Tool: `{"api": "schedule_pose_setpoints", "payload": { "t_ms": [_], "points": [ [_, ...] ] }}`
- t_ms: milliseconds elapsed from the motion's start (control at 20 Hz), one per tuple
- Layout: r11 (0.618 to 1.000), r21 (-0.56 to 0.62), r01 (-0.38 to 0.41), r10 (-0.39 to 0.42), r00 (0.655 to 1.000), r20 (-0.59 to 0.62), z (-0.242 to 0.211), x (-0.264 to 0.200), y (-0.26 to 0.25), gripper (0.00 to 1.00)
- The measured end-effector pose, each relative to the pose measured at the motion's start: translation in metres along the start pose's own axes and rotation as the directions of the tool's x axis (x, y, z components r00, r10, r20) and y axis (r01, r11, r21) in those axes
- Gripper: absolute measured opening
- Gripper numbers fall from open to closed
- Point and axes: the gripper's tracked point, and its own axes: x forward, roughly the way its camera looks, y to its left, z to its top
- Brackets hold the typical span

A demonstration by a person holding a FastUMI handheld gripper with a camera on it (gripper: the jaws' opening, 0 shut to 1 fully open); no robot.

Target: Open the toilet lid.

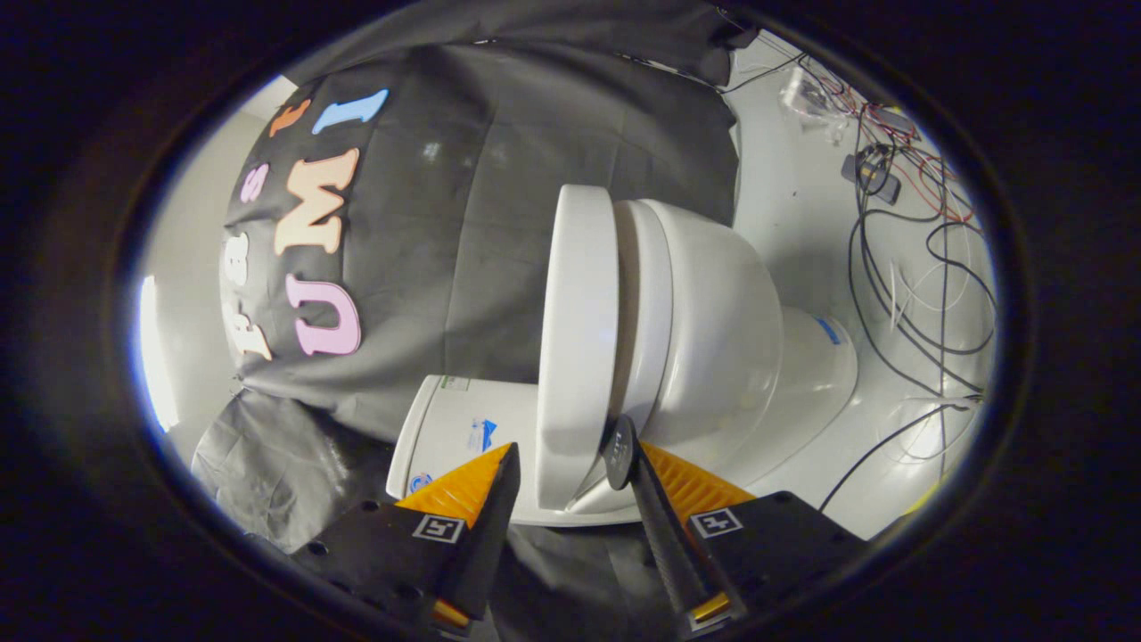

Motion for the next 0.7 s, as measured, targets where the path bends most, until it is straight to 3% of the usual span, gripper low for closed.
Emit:
{"api": "schedule_pose_setpoints", "payload": {
  "t_ms": [100,200,450,500,550,600,700],
  "points": [
    [0.998,-0.023,0.056,-0.056,0.998,0.006,0.002,0.004,-0.013,0.77],
    [0.998,0.034,0.055,-0.056,0.998,0.024,0.009,0.001,-0.016,0.53],
    [0.993,0.116,0.027,-0.033,0.998,0.046,0.010,-0.003,-0.017,0.52],
    [0.989,0.134,0.070,-0.077,0.996,0.047,0.005,-0.002,-0.023,0.52],
    [0.982,0.167,0.094,-0.104,0.993,0.053,0.010,-0.027,-0.025,0.30],
    [0.980,0.178,0.089,-0.097,0.995,0.037,0.011,0.001,-0.029,0.07],
    [0.980,0.174,0.098,-0.106,0.994,0.032,0.006,0.003,-0.027,0.04]
  ]
}}
